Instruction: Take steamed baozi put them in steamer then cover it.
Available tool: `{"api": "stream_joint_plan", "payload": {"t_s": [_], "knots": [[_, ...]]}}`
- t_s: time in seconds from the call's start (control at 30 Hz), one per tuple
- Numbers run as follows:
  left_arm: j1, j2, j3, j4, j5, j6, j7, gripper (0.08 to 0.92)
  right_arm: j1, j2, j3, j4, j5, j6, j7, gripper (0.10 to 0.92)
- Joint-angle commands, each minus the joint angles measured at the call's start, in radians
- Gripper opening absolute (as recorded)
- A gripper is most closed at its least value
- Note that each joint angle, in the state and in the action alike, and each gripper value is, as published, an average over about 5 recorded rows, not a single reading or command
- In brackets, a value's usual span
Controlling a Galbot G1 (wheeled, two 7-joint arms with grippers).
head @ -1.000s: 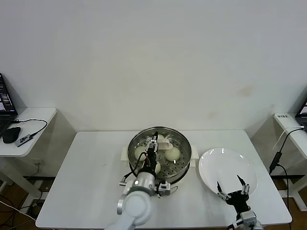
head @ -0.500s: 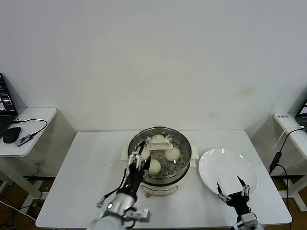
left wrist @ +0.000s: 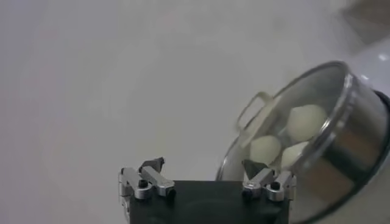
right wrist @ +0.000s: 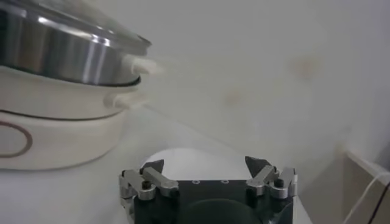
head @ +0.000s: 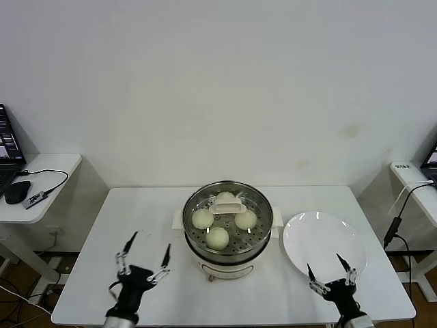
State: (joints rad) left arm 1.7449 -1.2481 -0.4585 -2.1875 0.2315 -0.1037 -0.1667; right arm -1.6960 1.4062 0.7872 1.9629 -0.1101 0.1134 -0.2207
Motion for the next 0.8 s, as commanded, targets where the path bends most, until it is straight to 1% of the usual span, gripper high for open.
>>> {"api": "stream_joint_plan", "payload": {"t_s": [0.03,0.13,0.37,0.8], "knots": [[0.152,-0.096,-0.144,0.089,-0.455,-0.152,-0.062,0.823,-0.142,-0.166,-0.075,-0.007,0.288,0.132,0.141,0.823],[0.155,-0.115,-0.139,0.111,-0.426,-0.146,-0.034,0.823,-0.160,-0.172,-0.107,-0.008,0.313,0.149,0.139,0.823],[0.182,-0.143,-0.104,0.097,-0.379,-0.128,0.001,0.823,-0.174,-0.165,-0.163,0.025,0.340,0.104,0.123,0.823],[0.178,-0.134,-0.111,0.107,-0.351,-0.114,0.015,0.823,-0.178,-0.176,-0.162,0.044,0.313,0.069,0.125,0.823]]}}
